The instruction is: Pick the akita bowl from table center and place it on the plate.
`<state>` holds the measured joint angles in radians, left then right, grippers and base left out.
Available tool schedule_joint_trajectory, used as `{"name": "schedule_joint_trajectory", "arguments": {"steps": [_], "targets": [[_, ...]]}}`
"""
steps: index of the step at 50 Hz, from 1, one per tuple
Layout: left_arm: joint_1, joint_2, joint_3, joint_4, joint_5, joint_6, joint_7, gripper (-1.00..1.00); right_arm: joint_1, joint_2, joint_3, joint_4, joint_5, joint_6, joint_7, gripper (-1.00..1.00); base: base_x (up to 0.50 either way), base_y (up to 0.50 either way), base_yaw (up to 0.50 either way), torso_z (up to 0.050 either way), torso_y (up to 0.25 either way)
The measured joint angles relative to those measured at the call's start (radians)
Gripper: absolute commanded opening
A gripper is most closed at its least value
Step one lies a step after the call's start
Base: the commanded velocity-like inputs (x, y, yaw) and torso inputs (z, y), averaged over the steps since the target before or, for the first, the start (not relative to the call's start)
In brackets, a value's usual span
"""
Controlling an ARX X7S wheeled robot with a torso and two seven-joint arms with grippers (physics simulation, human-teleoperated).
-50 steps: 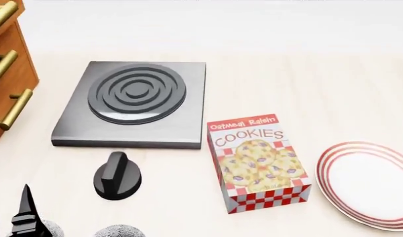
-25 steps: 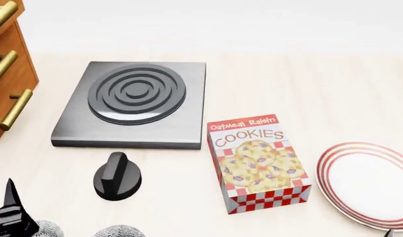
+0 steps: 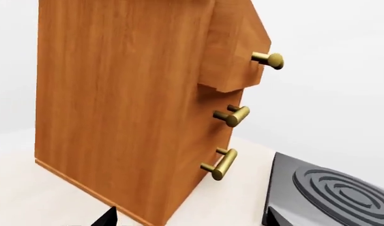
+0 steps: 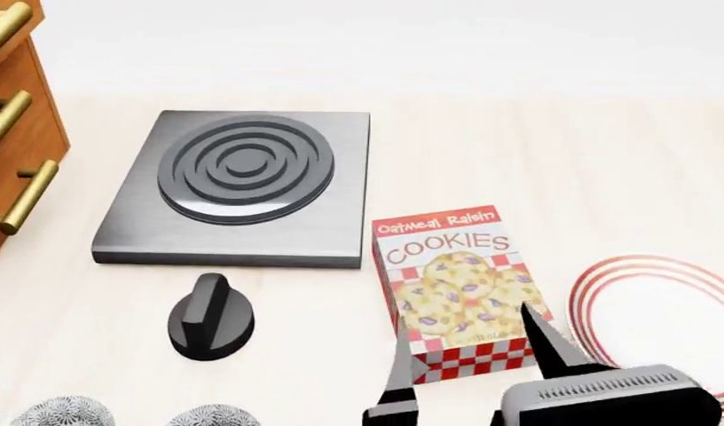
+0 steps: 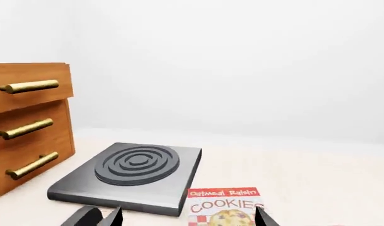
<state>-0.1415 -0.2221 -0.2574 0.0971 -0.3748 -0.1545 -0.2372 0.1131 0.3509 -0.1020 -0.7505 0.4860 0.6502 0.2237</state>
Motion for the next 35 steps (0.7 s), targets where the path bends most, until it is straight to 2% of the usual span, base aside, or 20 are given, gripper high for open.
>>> {"name": "schedule_joint_trajectory", "arguments": {"steps": [16,35], "targets": [[-0.001,-0.007,-0.034,-0.001,-0.040,-0.004,-0.012,1.00,0.208,-0.046,0.000,0.132,0.269,0.284,-0.044,1.00,0.00,0.00,0.00,0.000,0.000],[-0.005,-0.011,-0.044,-0.013,-0.060,-0.001,-0.020,1.00,0.365,-0.128,0.070,0.307,0.554,0.577,0.060,1.00,0.00,0.00,0.00,0.000,0.000]]}}
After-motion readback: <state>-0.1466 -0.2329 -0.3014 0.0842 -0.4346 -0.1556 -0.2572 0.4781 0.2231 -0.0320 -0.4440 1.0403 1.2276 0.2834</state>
